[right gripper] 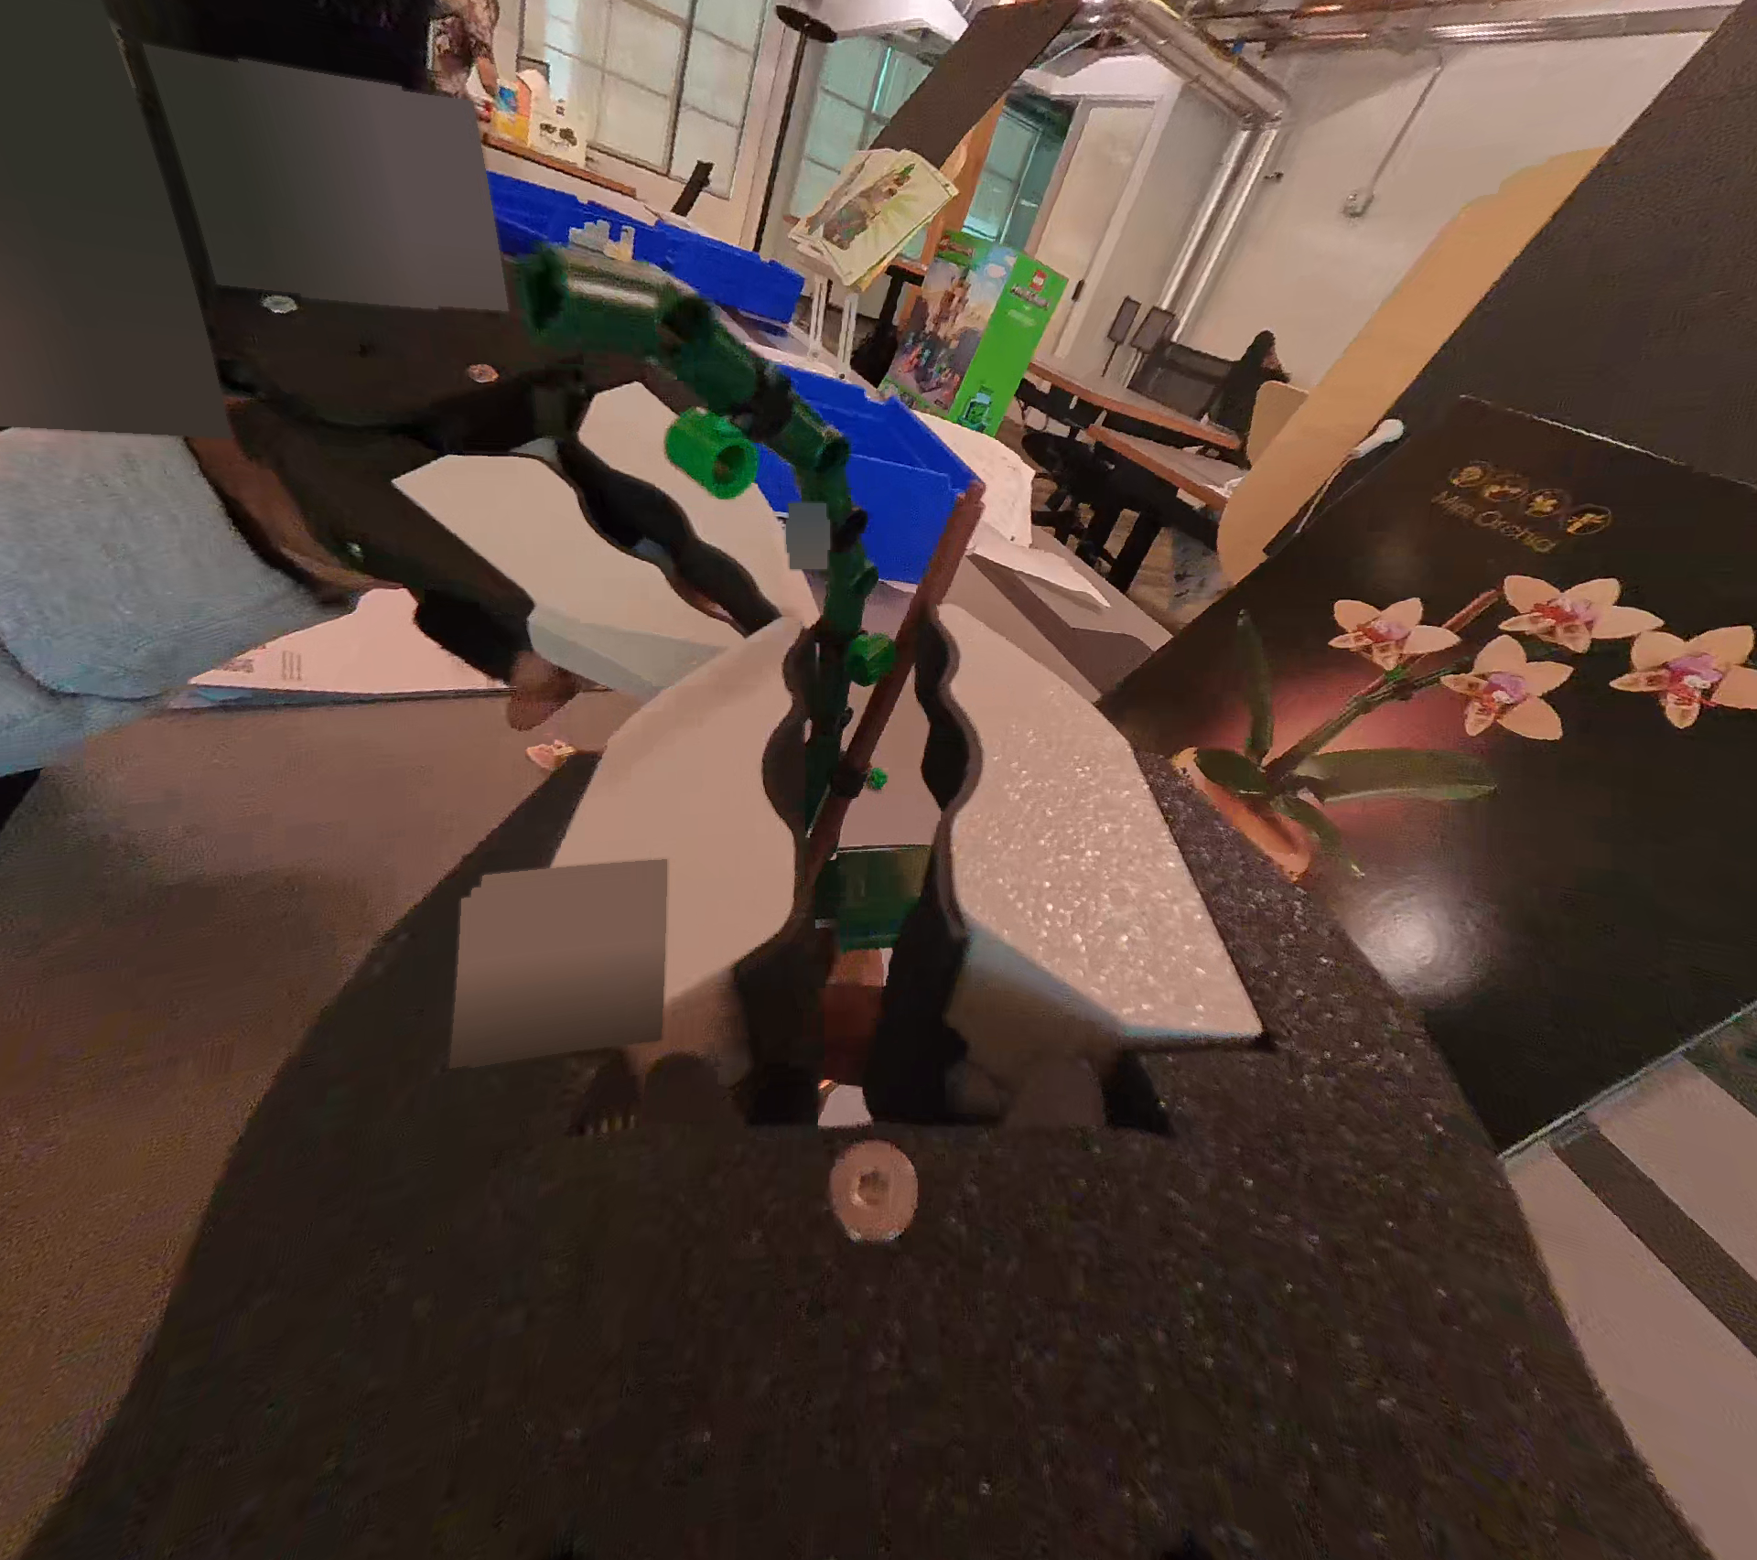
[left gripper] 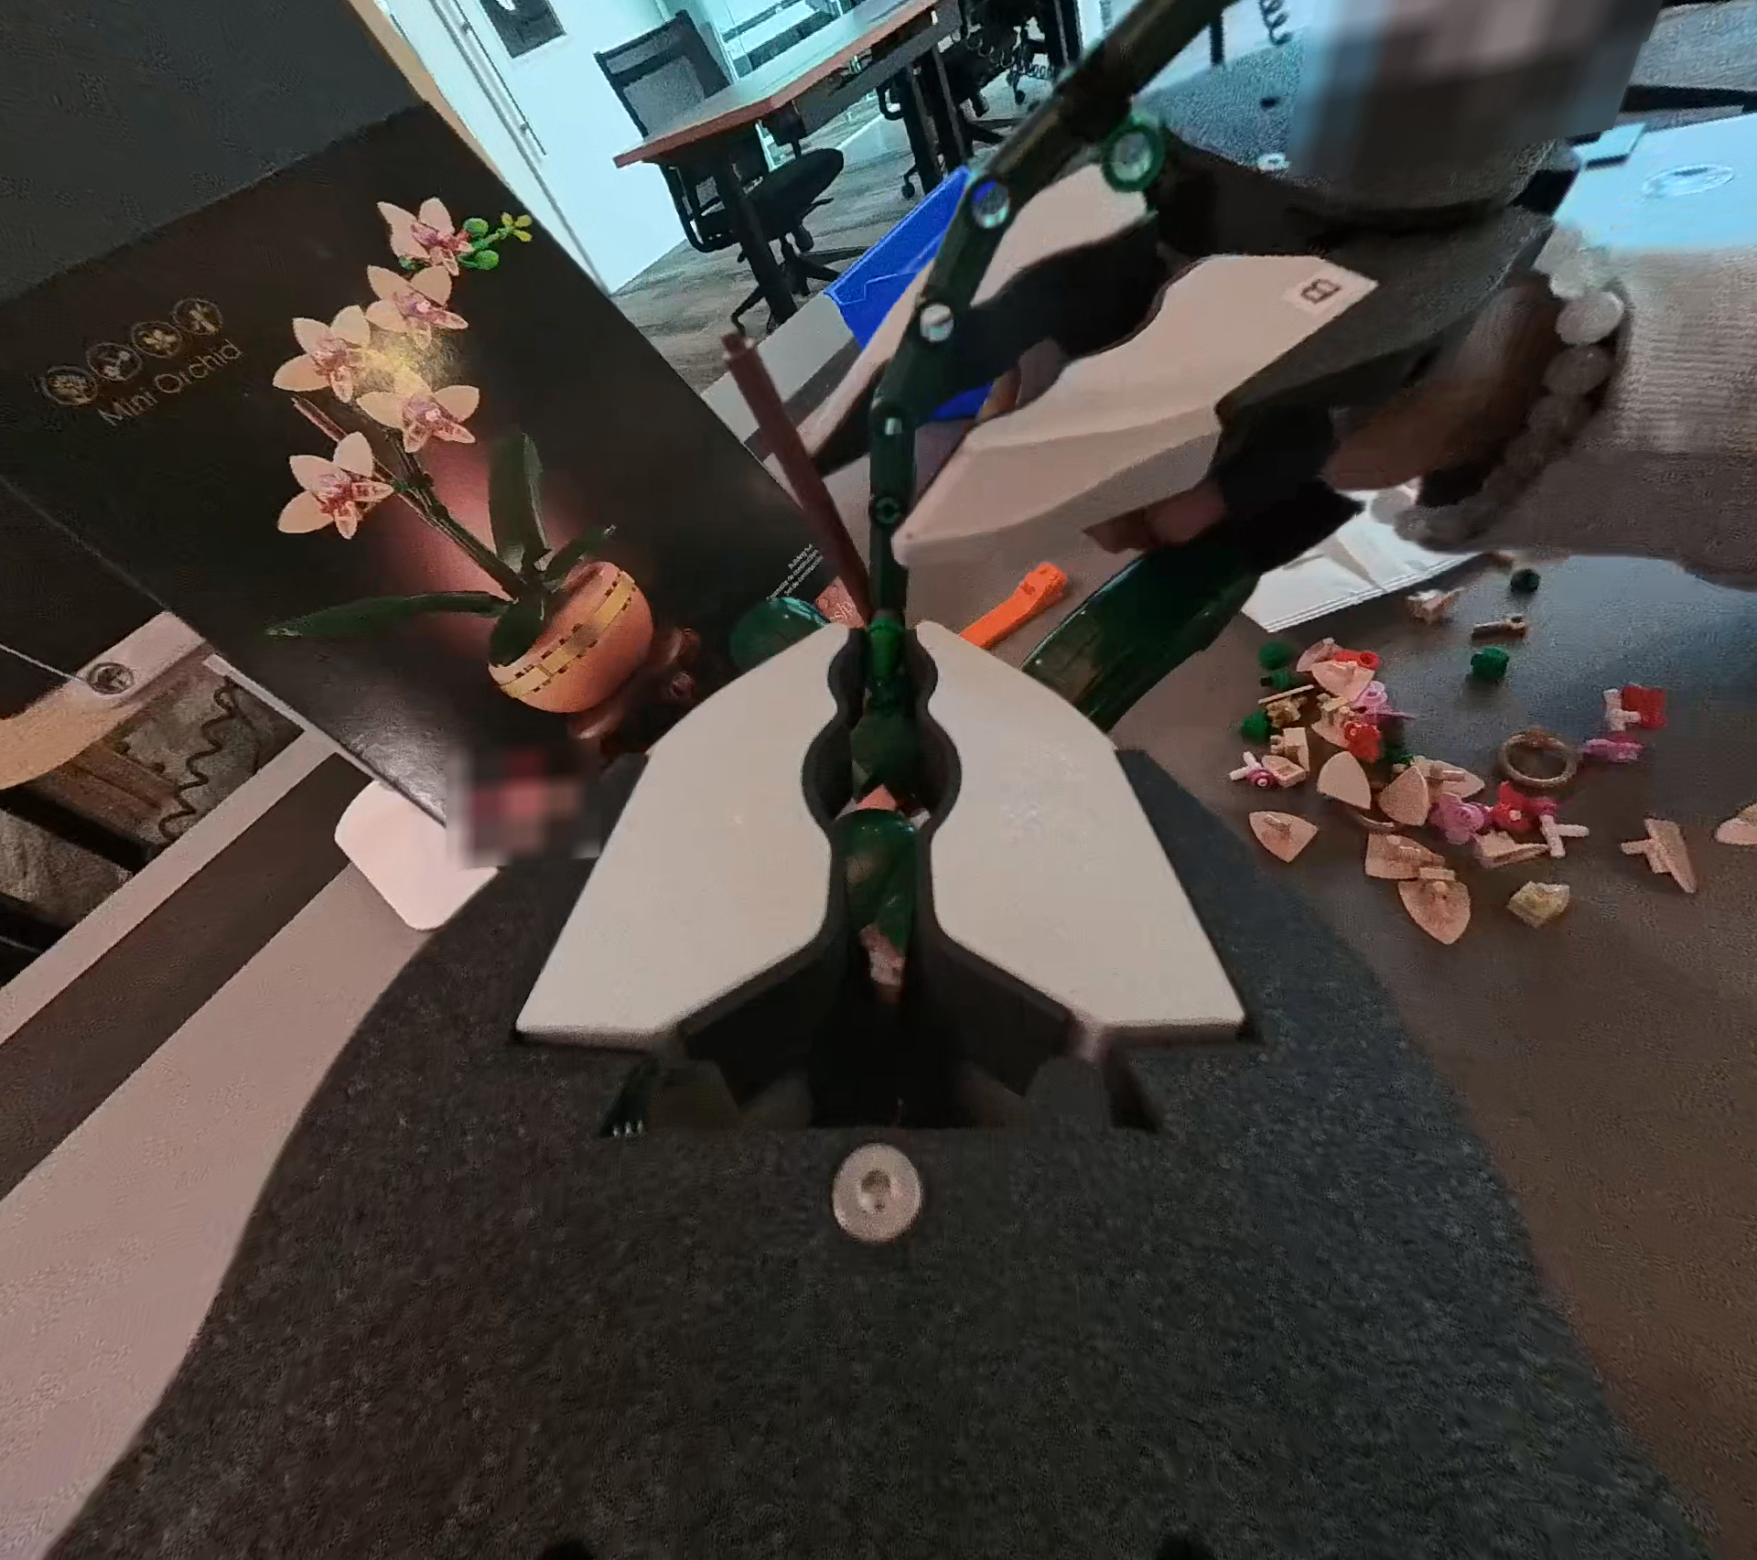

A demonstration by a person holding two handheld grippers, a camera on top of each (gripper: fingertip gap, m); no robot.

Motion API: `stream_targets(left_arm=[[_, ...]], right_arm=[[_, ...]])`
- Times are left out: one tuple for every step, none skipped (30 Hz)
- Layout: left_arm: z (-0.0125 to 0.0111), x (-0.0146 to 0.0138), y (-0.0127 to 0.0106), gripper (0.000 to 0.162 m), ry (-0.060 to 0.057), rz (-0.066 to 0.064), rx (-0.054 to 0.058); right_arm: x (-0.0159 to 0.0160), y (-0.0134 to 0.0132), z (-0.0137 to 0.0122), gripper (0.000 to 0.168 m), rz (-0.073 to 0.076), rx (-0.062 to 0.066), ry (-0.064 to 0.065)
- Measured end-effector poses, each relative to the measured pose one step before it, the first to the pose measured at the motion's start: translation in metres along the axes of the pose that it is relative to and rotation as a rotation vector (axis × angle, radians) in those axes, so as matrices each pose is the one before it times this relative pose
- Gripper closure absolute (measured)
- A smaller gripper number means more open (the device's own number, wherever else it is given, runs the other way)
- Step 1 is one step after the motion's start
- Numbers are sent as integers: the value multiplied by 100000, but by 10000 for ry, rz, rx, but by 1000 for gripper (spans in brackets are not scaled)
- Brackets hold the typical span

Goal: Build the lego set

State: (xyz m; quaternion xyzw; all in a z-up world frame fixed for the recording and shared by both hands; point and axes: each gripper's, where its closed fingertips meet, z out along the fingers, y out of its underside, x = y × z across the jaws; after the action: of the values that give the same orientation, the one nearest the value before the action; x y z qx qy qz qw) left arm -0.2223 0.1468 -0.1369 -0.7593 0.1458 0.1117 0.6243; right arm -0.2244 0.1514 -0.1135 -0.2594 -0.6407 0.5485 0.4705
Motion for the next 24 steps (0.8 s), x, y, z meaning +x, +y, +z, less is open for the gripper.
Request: stream_targets(left_arm=[[6, -55, 39, 156, -16, -171, -41], [-23, -58, 24, 156, -43, -66, -77], [-32, -68, 45, 156, -86, 74, -122], [-59, -78, 54, 156, -124, 175, -166], [-79, -84, 30, 157, -160, 246, -180], [-90, -60, 50, 157, -132, 203, -168], [-115, -49, 38, 158, -65, 282, -89], [-127, -45, 15, 158, -51, 376, 41], [-263, 88, -179, 158, 79, 400, 298], [-694, 294, -733, 157, 359, 170, 721], [-978, -379, -887, 157, 116, -389, 765], [-1017, -1169, -475, 157, -263, -553, 457], [-942, -1072, 89, 156, -208, -279, 101], [-800, -804, 259, 157, -184, -7, 25], [-610, -566, -28, 156, -157, 32, 199], [-401, -204, -378, 156, 12, -71, 369], [-214, 7, -402, 156, 100, -191, 308], [-45, 115, -169, 156, 125, -202, 101], [47, 177, -36, 156, 91, -56, 7], [77, 230, -153, 156, 77, 68, 107], [75, 349, -280, 156, 162, 69, 206], [66, 374, -276, 156, 205, 19, 196], [66, 206, -253, 156, 103, -5, 146], [30, 76, -202, 156, 25, 37, 106]], right_arm=[[-109, 50, 100, 154, 56, 21, -53], [104, 27, 49, 154, -113, -69, 196], [31, 28, 92, 154, -490, -128, 348], [48, -12, 52, 154, -648, -203, 419], [-26, -36, 66, 154, -519, -243, 391], [-41, -36, 105, 154, -300, -223, 291], [-27, -47, 56, 154, -211, -106, 146], [-93, -48, 19, 154, -221, -67, 100], [301, 77, -33, 155, -136, -157, 283], [1562, 744, -234, 156, -320, -488, 986], [1211, 584, -383, 157, -385, -205, 451], [-177, -234, -422, 158, 156, 409, -561], [-453, -195, -166, 162, 254, 222, -501], [-372, 309, 18, 162, -135, -230, -175], [-57, 72, 72, 162, -289, -107, 40], [-180, -400, 34, 162, -183, 251, -163], [-102, -290, 68, 162, 194, 188, -273], [43, 83, 169, 162, 298, -34, -283], [332, 245, 109, 162, 145, -146, -61], [449, 165, -32, 162, -3, -53, 72], [302, 126, -30, 161, -37, -22, -33], [95, 118, -19, 160, 41, -44, -40], [24, 105, -66, 159, 41, -68, -72], [76, 23, -50, 157, -8, -68, -9]])
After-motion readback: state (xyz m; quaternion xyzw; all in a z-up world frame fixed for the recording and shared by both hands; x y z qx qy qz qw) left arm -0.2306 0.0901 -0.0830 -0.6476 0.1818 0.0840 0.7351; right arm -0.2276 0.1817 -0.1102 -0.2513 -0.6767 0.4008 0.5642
